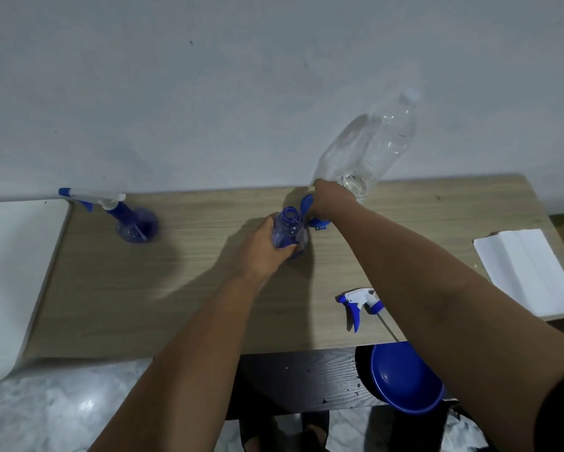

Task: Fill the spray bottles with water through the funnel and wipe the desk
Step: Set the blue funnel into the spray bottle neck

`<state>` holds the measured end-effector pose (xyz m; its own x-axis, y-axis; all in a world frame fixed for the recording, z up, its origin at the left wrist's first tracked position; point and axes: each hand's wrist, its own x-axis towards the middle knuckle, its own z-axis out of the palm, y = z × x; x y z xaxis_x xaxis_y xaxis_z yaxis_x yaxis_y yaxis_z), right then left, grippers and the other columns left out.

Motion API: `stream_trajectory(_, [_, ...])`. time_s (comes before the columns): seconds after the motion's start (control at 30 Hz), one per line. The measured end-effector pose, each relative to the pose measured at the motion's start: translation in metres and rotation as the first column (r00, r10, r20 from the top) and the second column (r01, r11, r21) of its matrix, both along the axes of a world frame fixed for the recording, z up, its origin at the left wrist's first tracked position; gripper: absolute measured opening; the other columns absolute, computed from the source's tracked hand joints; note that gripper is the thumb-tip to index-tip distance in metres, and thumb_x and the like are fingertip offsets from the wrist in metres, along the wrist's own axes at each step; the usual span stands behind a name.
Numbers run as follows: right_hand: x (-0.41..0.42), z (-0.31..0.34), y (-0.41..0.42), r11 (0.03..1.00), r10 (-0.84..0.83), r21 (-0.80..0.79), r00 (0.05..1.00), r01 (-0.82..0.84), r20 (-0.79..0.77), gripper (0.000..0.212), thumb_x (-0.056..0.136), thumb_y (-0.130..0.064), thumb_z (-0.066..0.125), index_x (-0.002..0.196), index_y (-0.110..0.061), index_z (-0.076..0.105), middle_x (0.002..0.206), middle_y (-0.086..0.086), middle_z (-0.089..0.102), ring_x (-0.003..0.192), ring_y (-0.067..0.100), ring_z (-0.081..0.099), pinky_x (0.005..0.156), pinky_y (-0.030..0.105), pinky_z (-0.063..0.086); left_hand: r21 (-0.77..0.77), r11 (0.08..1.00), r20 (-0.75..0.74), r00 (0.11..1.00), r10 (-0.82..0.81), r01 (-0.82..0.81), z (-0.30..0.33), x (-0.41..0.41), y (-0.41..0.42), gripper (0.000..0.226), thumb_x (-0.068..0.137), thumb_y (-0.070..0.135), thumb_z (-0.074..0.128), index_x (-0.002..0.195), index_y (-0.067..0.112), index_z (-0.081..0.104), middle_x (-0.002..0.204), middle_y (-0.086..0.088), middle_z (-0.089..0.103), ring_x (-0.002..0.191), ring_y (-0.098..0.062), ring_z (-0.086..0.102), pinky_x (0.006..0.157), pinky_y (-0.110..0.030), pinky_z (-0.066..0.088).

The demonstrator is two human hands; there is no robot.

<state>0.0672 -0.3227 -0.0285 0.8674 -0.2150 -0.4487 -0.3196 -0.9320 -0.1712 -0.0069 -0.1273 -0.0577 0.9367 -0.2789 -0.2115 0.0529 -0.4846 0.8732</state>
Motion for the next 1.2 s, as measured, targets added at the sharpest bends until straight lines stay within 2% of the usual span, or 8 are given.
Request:
stream_trajectory(0.1, [-0.012,0.009,-0.009,0.979,-0.092,0.185,0.996,0.087,0.019,0.079,0.082,-0.031,0.085,0.148,-0.014,0.045,0.141,0.012,0.056,0.119,0.035,0.06,0.085,0.047,0.062,-0.006,1.0,-0.005,1.0,-0.005,0.005,0.003,-0.008,0.0,0.064,0.076,0.021,0.085,0.132,0.03,0.055,0.103,0.021,0.065,0.093,0.003,0.062,0.076,-0.015,0.047])
stream_trajectory(0.27, [-0.044,0.021,-0.015,0.84,-0.309,0.49,0.948,0.232,0.081,0.081,0.08,-0.032,0.089,0.151,-0.025,0.049,0.146,0.012,0.046,0.117,0.039,0.06,0.068,0.047,0.066,-0.002,1.0,-0.024,0.999,-0.023,0.023,0.006,-0.03,0.001,0.062,0.077,0.021,0.085,0.13,0.03,0.054,0.107,0.021,0.064,0.094,0.005,0.062,0.072,-0.007,0.044])
stream_trajectory(0.43, [-0.088,0.047,-0.013,0.603,-0.497,0.764,0.858,0.229,0.135,0.074,0.077,-0.033,0.094,0.138,-0.021,0.055,0.13,0.006,0.059,0.112,0.028,0.066,0.068,0.044,0.066,0.021,0.999,-0.031,0.999,-0.024,0.025,0.005,-0.058,0.0,0.064,0.076,0.021,0.085,0.131,0.029,0.054,0.107,0.017,0.065,0.096,-0.001,0.064,0.077,-0.016,0.046])
stream_trajectory(0.67, [-0.15,0.076,0.013,0.437,-0.581,0.899,0.767,0.011,0.273,0.061,0.072,-0.022,0.098,0.122,-0.014,0.064,0.118,0.005,0.068,0.083,0.01,0.07,0.073,0.029,0.061,0.035,0.999,-0.03,0.999,-0.011,0.012,-0.001,-0.094,-0.012,0.057,0.068,0.031,0.084,0.118,0.034,0.056,0.107,0.013,0.071,0.099,-0.012,0.067,0.09,-0.038,0.054])
stream_trajectory(0.77, [-0.175,0.073,0.022,0.424,-0.587,0.904,0.745,-0.053,0.318,0.063,0.069,-0.012,0.098,0.122,-0.008,0.064,0.121,0.009,0.068,0.08,0.004,0.07,0.076,0.028,0.061,0.045,0.999,-0.037,0.999,-0.017,0.019,0.001,-0.102,-0.014,0.05,0.074,0.023,0.084,0.115,0.032,0.055,0.099,0.017,0.067,0.095,-0.011,0.066,0.081,-0.031,0.051])
stream_trajectory(0.87, [-0.195,0.068,0.028,0.42,-0.575,0.903,0.745,-0.087,0.339,0.064,0.069,-0.006,0.098,0.122,-0.007,0.063,0.123,0.007,0.067,0.072,0.01,0.067,0.074,0.027,0.061,0.078,0.997,-0.04,0.999,-0.024,0.027,0.003,-0.103,-0.015,0.054,0.076,0.024,0.085,0.121,0.024,0.056,0.099,0.008,0.066,0.096,-0.021,0.066,0.083,-0.036,0.052])
stream_trajectory(1.03, [-0.212,0.056,0.028,0.51,-0.485,0.848,0.766,-0.146,0.423,0.077,0.067,-0.011,0.098,0.134,-0.021,0.06,0.13,-0.009,0.064,0.116,0.013,0.066,0.094,0.042,0.06,0.138,0.99,-0.06,0.998,-0.011,0.02,-0.001,-0.102,-0.016,0.063,0.065,0.046,0.087,0.119,0.031,0.056,0.102,0.007,0.071,0.093,-0.02,0.068,0.085,-0.044,0.056])
stream_trajectory(1.2, [-0.219,0.053,0.025,0.558,-0.37,0.817,0.839,-0.143,0.399,0.103,0.065,-0.024,0.1,0.153,-0.036,0.047,0.138,-0.013,0.055,0.12,0.015,0.065,0.1,0.038,0.058,0.096,0.994,-0.058,0.997,-0.043,0.048,-0.005,-0.1,-0.014,0.055,0.068,0.04,0.084,0.117,0.037,0.06,0.093,0.015,0.071,0.089,-0.013,0.069,0.082,-0.045,0.058])
